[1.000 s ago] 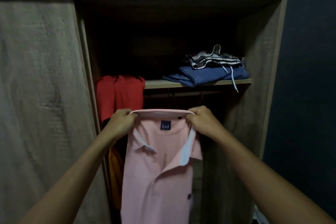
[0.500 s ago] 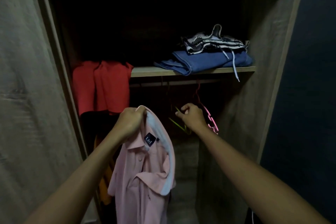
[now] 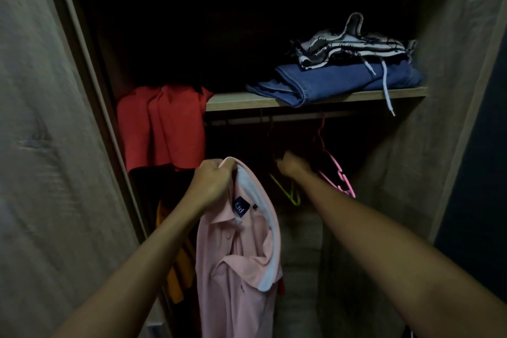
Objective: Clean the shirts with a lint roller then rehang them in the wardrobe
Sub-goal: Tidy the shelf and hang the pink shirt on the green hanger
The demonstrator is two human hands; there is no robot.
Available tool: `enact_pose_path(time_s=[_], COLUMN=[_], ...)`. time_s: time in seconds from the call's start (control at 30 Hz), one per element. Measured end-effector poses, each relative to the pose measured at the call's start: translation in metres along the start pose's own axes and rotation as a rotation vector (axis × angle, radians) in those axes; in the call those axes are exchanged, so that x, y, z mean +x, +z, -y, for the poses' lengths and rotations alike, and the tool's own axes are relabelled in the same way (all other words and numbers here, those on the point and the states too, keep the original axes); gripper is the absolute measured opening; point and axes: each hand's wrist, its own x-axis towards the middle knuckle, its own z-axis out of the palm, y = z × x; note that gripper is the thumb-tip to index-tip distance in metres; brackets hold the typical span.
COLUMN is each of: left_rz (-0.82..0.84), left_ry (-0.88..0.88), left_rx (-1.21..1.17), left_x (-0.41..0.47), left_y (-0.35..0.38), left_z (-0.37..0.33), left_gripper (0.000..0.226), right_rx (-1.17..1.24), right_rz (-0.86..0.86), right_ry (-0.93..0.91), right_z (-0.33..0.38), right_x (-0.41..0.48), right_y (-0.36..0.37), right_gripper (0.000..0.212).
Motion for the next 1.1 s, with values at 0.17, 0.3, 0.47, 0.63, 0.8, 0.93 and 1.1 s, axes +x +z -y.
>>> enact_pose_path(time_s=[0.17,0.3,0.47,0.63,0.8,0.93,1.1], left_rz=[-0.015,-0.016,-0.013,0.031,0.056,0.059,0.075], left_ry=[-0.018,-0.020,-0.014,-0.039,-0.025,-0.034,-0.005], left_rx=[-0.017,-0.043,-0.073,-0.125,-0.165,-0.174,-0.201], left_x=[-0.003,-0.009,-0.020,-0.028,-0.030,-0.026,-0.027], left_y=[0.002,0.003,0.003,0.007,0.013,0.014,0.013], left_z=[0.001,0.000,0.003,-0.002,-0.016,-0.021,-0.037], left_gripper=[0.063,0.061,0.056,0.054,0.041,0.046,0.037], right_rx=[0.161,0.270,0.369,0.433,0.600,0.796,0.945], right_rz=[-0.153,-0.298,-0.391,-0.467,-0.526,-0.617,-0.410], right_ry=[-0.001,-0.004,-0.072,-0.129,-0.178,-0.203,-0.064], right_z=[0.001,-0.006,-0.040,-0.081,-0.105,-0.103,-0.087], right_x=[-0.006,-0.036,-0.098,-0.173,-0.245,-0.290,-0.284], right_y=[-0.005,-0.017,-0.006,0.012,0.014,0.012,0.005], right_gripper=[0.044,0.038,0.017,0.015,0.013,0.016,0.024])
